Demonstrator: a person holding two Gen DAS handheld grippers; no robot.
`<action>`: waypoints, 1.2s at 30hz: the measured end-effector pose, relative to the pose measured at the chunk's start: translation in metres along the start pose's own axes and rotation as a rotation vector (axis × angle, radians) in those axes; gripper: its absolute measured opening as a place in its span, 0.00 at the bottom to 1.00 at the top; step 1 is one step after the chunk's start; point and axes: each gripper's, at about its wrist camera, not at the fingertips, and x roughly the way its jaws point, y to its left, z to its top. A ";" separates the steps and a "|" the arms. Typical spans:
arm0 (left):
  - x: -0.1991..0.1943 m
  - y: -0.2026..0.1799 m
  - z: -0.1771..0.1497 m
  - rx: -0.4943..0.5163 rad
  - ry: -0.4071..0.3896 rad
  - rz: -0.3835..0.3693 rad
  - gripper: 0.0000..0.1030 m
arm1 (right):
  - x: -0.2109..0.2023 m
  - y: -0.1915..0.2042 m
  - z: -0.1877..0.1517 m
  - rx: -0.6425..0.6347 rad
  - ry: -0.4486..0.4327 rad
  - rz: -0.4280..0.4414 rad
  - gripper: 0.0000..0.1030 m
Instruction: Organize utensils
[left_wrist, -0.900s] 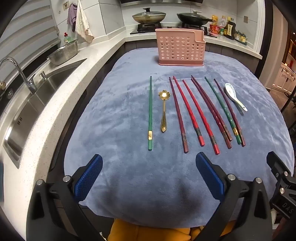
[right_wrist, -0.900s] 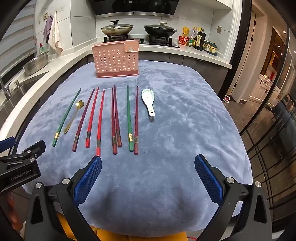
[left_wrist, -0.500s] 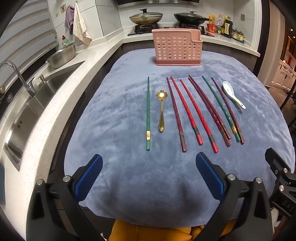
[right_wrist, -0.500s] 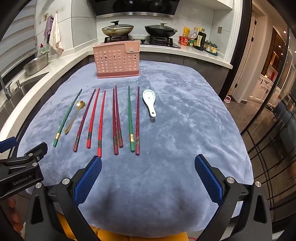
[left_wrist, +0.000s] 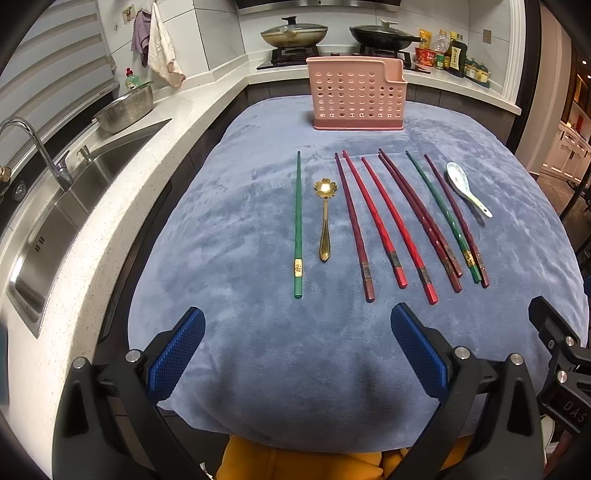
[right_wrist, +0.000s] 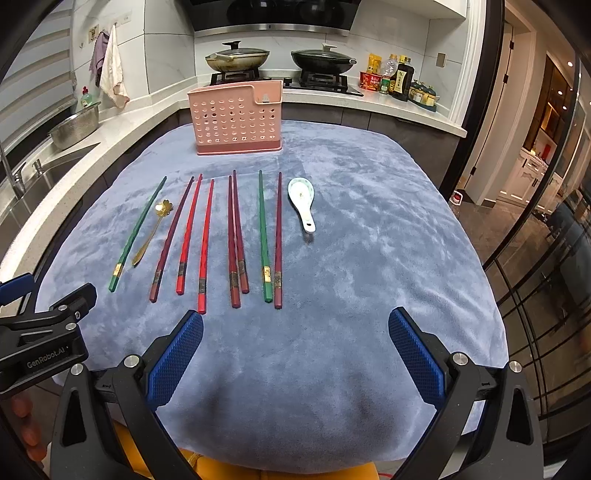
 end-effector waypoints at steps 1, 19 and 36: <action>0.000 0.000 0.000 0.000 0.001 -0.002 0.93 | 0.000 0.000 0.000 -0.002 -0.001 0.000 0.94; 0.005 -0.001 -0.002 0.003 0.016 0.002 0.93 | 0.000 0.003 0.000 -0.007 0.001 0.002 0.94; 0.005 -0.002 -0.001 0.008 0.013 0.005 0.93 | 0.001 0.003 0.001 -0.003 0.000 0.012 0.94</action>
